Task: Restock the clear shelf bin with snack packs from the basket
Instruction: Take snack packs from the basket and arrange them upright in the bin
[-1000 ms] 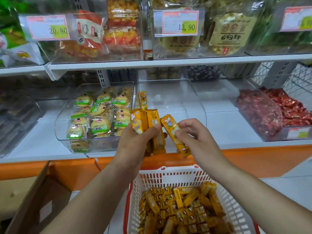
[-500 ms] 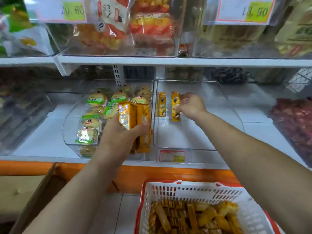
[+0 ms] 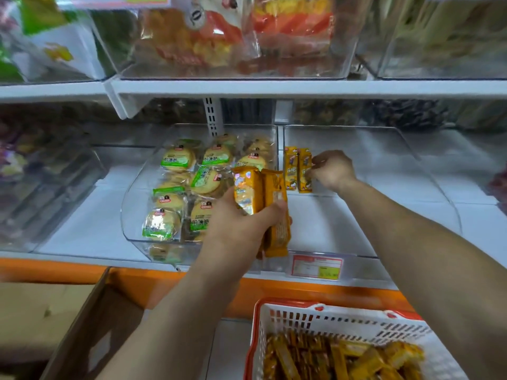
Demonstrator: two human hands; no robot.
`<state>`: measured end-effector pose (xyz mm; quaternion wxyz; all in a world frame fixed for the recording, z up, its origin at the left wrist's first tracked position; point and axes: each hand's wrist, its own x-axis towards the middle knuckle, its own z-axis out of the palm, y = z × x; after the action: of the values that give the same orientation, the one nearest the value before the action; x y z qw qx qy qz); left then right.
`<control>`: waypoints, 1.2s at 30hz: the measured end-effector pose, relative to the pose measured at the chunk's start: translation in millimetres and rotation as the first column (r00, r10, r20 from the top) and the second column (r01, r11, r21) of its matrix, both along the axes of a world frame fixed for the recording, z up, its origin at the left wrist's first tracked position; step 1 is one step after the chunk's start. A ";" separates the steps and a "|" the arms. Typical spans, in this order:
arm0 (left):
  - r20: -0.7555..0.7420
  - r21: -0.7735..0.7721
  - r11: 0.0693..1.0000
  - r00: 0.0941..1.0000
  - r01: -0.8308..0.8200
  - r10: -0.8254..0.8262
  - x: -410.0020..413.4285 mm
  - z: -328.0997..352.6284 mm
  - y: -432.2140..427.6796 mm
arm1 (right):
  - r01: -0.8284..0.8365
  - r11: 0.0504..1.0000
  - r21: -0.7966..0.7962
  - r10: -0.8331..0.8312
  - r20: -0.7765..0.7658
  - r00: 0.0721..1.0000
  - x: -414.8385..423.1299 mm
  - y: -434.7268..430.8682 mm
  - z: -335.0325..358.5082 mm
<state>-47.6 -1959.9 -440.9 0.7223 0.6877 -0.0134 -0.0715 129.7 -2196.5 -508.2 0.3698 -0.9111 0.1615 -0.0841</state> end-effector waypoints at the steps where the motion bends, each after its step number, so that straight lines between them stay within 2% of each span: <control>1: -0.003 0.000 1.000 1.000 0.003 -0.003 0.0 0.6 0.0 | 0.007 1.000 0.001 -0.007 -0.007 1.000 -1.3 -0.2 2.2; 5: -0.033 -0.009 1.000 0.999 0.015 -0.015 -3.0 3.6 -1.7 | 0.026 0.999 0.021 -0.026 0.021 0.999 -29.2 3.0 32.0; 7: -0.080 -0.043 0.999 0.997 0.020 -0.024 -5.7 5.3 -3.2 | -0.004 0.988 0.152 -0.013 0.112 0.994 -63.3 11.3 53.7; 11: -0.190 -0.155 0.986 0.978 0.057 -0.086 -20.5 10.4 -14.1 | -0.265 0.884 0.385 0.211 0.176 0.961 -175.4 32.2 89.8; 14: -0.170 -0.195 0.975 0.976 0.102 -0.136 -41.1 14.6 -28.8 | -0.360 0.781 0.511 0.332 0.148 0.932 -257.5 41.0 98.4; 19: -0.162 -0.264 0.945 0.957 0.193 -0.241 -78.7 19.2 -56.2 | -0.255 0.854 0.455 0.202 0.161 0.966 -314.9 35.6 91.0; 21: -0.174 -0.288 0.941 0.956 0.179 -0.235 -87.5 20.4 -64.3 | -0.224 0.844 0.487 0.151 0.186 0.971 -321.6 28.4 87.3; 22: -0.180 -0.299 0.940 0.958 0.163 -0.223 -89.9 20.5 -66.9 | -0.210 0.805 0.554 0.114 0.202 0.973 -323.7 24.6 86.8; 25: -0.179 -0.299 0.946 0.967 0.123 -0.182 -93.5 20.7 -72.1 | -0.176 0.597 0.782 0.001 0.219 0.976 -327.9 15.4 89.2; 27: -0.117 -0.236 0.961 0.978 0.142 -0.174 -95.1 18.8 -75.5 | -0.179 0.453 0.873 0.005 0.199 0.980 -330.6 13.0 90.5; 29: -0.079 -0.177 0.973 0.983 0.148 -0.164 -96.9 18.1 -79.1 | -0.157 0.370 0.916 0.019 0.162 0.987 -332.6 12.1 90.8; 32: -0.079 -0.137 0.981 0.986 0.136 -0.148 -97.3 18.2 -82.0 | -0.113 0.433 0.894 0.063 0.095 0.994 -334.1 6.6 92.7; 36: -0.092 -0.109 0.985 0.985 0.135 -0.146 -96.4 19.2 -83.3 | -0.187 0.586 0.789 0.167 0.108 0.980 -331.9 -0.1 92.5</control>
<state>-144.0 -2043.2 -421.8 0.7495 0.6427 -0.0296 -0.1558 -202.2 -2196.7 -415.7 0.7441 -0.6621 0.0863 0.0236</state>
